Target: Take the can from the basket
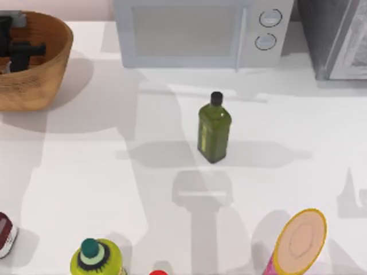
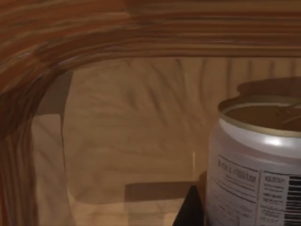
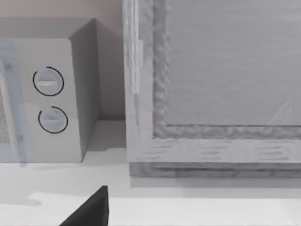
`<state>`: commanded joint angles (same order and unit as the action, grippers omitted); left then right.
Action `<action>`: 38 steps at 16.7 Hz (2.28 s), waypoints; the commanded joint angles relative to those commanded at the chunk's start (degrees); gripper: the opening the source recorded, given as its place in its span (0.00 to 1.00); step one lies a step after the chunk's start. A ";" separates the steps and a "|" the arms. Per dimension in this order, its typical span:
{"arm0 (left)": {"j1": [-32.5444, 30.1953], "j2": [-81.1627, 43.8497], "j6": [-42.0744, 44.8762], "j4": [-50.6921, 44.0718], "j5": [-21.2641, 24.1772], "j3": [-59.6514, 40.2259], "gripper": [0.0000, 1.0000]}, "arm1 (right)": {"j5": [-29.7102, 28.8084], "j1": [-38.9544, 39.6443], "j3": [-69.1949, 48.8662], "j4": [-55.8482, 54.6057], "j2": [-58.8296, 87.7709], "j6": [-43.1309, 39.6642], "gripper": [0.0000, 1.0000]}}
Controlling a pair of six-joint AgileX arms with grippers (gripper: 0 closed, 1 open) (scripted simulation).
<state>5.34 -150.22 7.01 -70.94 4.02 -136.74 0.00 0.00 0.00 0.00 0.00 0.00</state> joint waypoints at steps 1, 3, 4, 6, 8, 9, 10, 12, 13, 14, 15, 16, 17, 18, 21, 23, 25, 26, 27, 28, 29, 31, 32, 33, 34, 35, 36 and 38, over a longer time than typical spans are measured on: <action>0.00 0.00 0.00 0.00 0.00 0.00 0.00 | 0.00 0.00 0.00 0.00 0.00 0.00 1.00; 0.00 0.00 0.00 0.00 0.00 0.00 0.00 | 0.00 0.00 0.00 0.00 0.00 0.00 1.00; 0.00 0.00 0.00 0.00 0.00 0.00 0.00 | 0.00 0.00 0.00 0.00 0.00 0.00 1.00; 0.00 0.00 0.00 0.00 0.00 0.00 0.00 | 0.00 0.00 0.00 0.00 0.00 0.00 1.00; 0.07 3.52 -0.57 -0.40 -0.34 2.11 0.00 | 0.00 0.00 0.00 0.00 0.00 0.00 1.00; 0.03 4.01 -0.61 -0.01 -0.59 2.66 0.00 | 0.00 0.00 0.00 0.00 0.00 0.00 1.00; -0.07 5.07 -0.67 0.76 -1.09 3.78 0.00 | 0.00 0.00 0.00 0.00 0.00 0.00 1.00; -0.47 9.00 -0.82 3.21 -2.66 7.82 0.00 | 0.00 0.00 0.00 0.00 0.00 0.00 1.00; -0.76 11.87 -0.90 4.86 -3.65 10.74 0.00 | 0.00 0.00 0.00 0.00 0.00 0.00 1.00; -1.10 15.35 -0.98 6.77 -4.74 14.23 0.00 | 0.00 0.00 0.00 0.00 0.00 0.00 1.00; -1.47 19.44 -1.07 8.90 -5.88 18.29 0.00 | 0.00 0.00 0.00 0.00 0.00 0.00 1.00; -1.87 24.13 -1.17 11.21 -7.04 22.83 0.00 | 0.00 0.00 0.00 0.00 0.00 0.00 1.00; -2.30 29.50 -1.28 13.69 -8.18 27.85 0.00 | 0.00 0.00 0.00 0.00 0.00 0.00 1.00; -2.73 35.47 -1.41 16.33 -9.24 33.25 0.00 | 0.00 0.00 0.00 0.00 0.00 0.00 1.00; -3.91 56.05 -1.95 24.99 -11.77 51.43 0.00 | 0.00 0.00 0.00 0.00 0.00 0.00 1.00; -4.55 71.13 -2.44 31.21 -12.70 64.77 0.00 | 0.00 0.00 0.00 0.00 0.00 0.00 1.00; -5.09 86.28 -2.99 37.61 -12.95 78.42 0.00 | 0.00 0.00 0.00 0.00 0.00 0.00 1.00; -5.30 93.59 -3.30 40.83 -12.82 85.13 0.00 | 0.00 0.00 0.00 0.00 0.00 0.00 1.00; -5.45 100.67 -3.64 44.02 -12.52 91.65 0.00 | 0.00 0.00 0.00 0.00 0.00 0.00 1.00; -5.56 107.46 -3.99 47.18 -12.07 97.90 0.00 | 0.00 0.00 0.00 0.00 0.00 0.00 1.00; -5.64 113.92 -4.34 50.29 -11.47 103.81 0.00 | 0.00 0.00 0.00 0.00 0.00 0.00 1.00; -5.70 125.63 -5.05 56.20 -9.96 114.51 0.00 | 0.00 0.00 0.00 0.00 0.00 0.00 1.00; -5.68 130.76 -5.40 58.93 -9.09 119.21 0.00 | 0.00 0.00 0.00 0.00 0.00 0.00 1.00; -5.64 135.33 -5.73 61.47 -8.20 123.43 0.00 | 0.00 0.00 0.00 0.00 0.00 0.00 1.00; -5.59 139.30 -6.03 63.79 -7.31 127.12 0.00 | 0.00 0.00 0.00 0.00 0.00 0.00 1.00; -5.54 142.64 -6.31 65.85 -6.46 130.19 0.00 | 0.00 0.00 0.00 0.00 0.00 0.00 1.00; -5.48 145.34 -6.55 67.58 -5.68 132.62 0.00 | 0.00 0.00 0.00 0.00 0.00 0.00 1.00; -5.38 148.95 -6.88 70.04 -4.49 135.71 0.00 | 0.00 0.00 0.00 0.00 0.00 0.00 1.00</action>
<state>-0.04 -1.27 0.12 -0.89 -0.47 -1.03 0.00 0.00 0.00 0.00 0.00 0.00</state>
